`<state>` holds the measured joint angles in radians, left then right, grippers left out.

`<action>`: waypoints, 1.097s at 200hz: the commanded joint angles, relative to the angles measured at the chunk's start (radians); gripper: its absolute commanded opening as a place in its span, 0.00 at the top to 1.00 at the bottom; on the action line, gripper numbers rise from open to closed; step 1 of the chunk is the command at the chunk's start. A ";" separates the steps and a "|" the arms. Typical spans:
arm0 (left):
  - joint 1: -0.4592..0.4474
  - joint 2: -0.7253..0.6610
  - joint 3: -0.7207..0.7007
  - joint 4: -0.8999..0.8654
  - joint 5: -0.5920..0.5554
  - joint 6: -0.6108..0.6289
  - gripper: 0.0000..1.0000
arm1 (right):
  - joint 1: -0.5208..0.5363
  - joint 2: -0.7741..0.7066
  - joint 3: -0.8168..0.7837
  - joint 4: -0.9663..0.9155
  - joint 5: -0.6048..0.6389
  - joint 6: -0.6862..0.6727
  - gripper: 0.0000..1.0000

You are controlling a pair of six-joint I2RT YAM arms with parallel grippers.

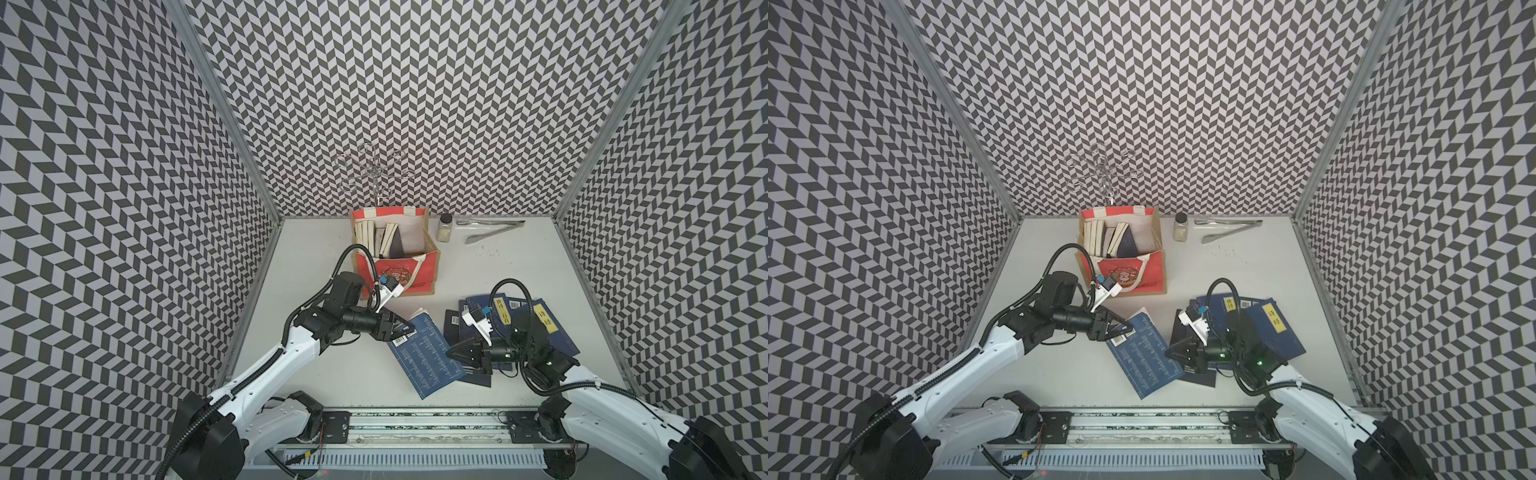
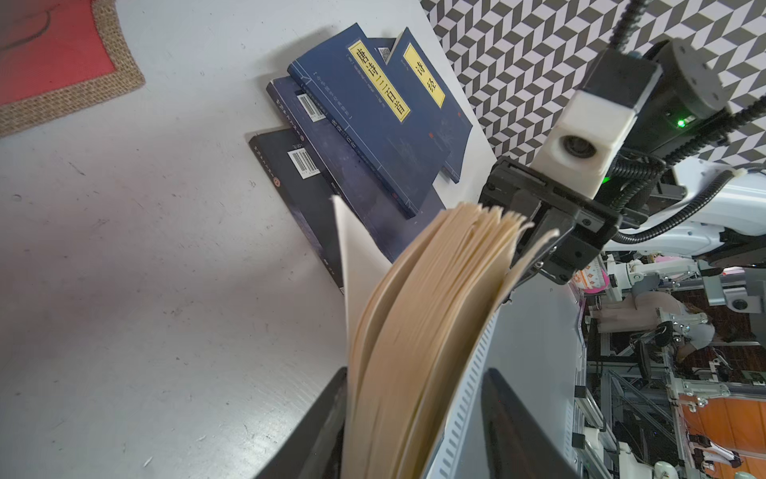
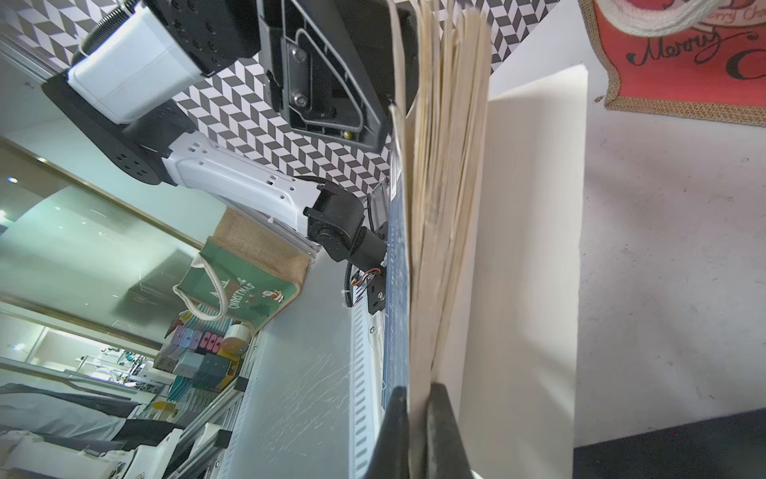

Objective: Put the books into the canvas bag
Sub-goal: Pick up the book from the book.

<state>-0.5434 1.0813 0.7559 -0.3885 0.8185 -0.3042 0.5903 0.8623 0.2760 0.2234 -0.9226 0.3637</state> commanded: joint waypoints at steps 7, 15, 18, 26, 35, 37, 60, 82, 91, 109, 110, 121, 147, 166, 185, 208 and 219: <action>-0.025 0.008 0.043 -0.019 0.008 0.024 0.53 | -0.001 -0.005 0.069 0.080 -0.016 -0.033 1.00; -0.025 0.008 0.048 -0.021 0.004 0.027 0.56 | -0.001 -0.001 0.073 0.078 -0.016 -0.035 1.00; -0.026 0.009 0.049 -0.022 0.002 0.027 0.57 | -0.001 0.000 0.076 0.077 -0.016 -0.036 1.00; -0.026 0.012 0.053 -0.024 0.002 0.030 0.62 | -0.001 0.003 0.081 0.077 -0.013 -0.038 1.00; -0.025 0.017 0.057 -0.027 0.002 0.033 0.68 | -0.001 0.009 0.089 0.072 -0.014 -0.043 1.00; -0.026 0.018 0.058 -0.027 0.002 0.034 0.69 | -0.001 0.010 0.092 0.071 -0.013 -0.044 1.00; -0.029 0.029 0.069 -0.034 0.001 0.041 0.89 | 0.000 0.036 0.117 0.050 -0.009 -0.061 1.00; -0.028 0.029 0.089 -0.056 -0.029 0.050 1.00 | -0.001 0.054 0.131 0.022 0.019 -0.074 1.00; -0.027 0.023 0.102 -0.071 -0.054 0.056 1.00 | -0.003 0.058 0.136 0.007 0.032 -0.080 1.00; -0.018 0.011 0.141 -0.103 -0.100 0.064 1.00 | -0.004 0.058 0.144 -0.014 0.094 -0.075 0.87; -0.018 0.011 0.143 -0.105 -0.102 0.064 1.00 | -0.004 0.058 0.144 -0.014 0.098 -0.073 0.86; -0.012 0.010 0.176 -0.125 -0.115 0.070 1.00 | -0.007 0.055 0.149 -0.027 0.137 -0.072 0.68; -0.010 0.005 0.289 -0.172 -0.145 0.080 1.00 | -0.018 0.022 0.166 -0.086 0.327 -0.047 0.21; -0.009 0.010 0.387 -0.215 -0.193 0.091 1.00 | -0.057 -0.017 0.167 -0.101 0.426 -0.025 0.09; -0.004 0.032 0.498 -0.253 -0.239 0.106 1.00 | -0.108 -0.059 0.162 -0.093 0.454 -0.015 0.00; 0.008 0.078 0.664 -0.283 -0.321 0.100 1.00 | -0.144 -0.080 0.184 -0.111 0.483 -0.028 0.01; 0.013 0.112 0.751 -0.291 -0.373 0.095 1.00 | -0.145 -0.075 0.204 -0.127 0.504 -0.044 0.01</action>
<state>-0.5457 1.1511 1.3468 -0.6510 0.5598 -0.2211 0.4568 0.7982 0.4255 0.0967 -0.4995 0.3405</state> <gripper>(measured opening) 0.078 0.994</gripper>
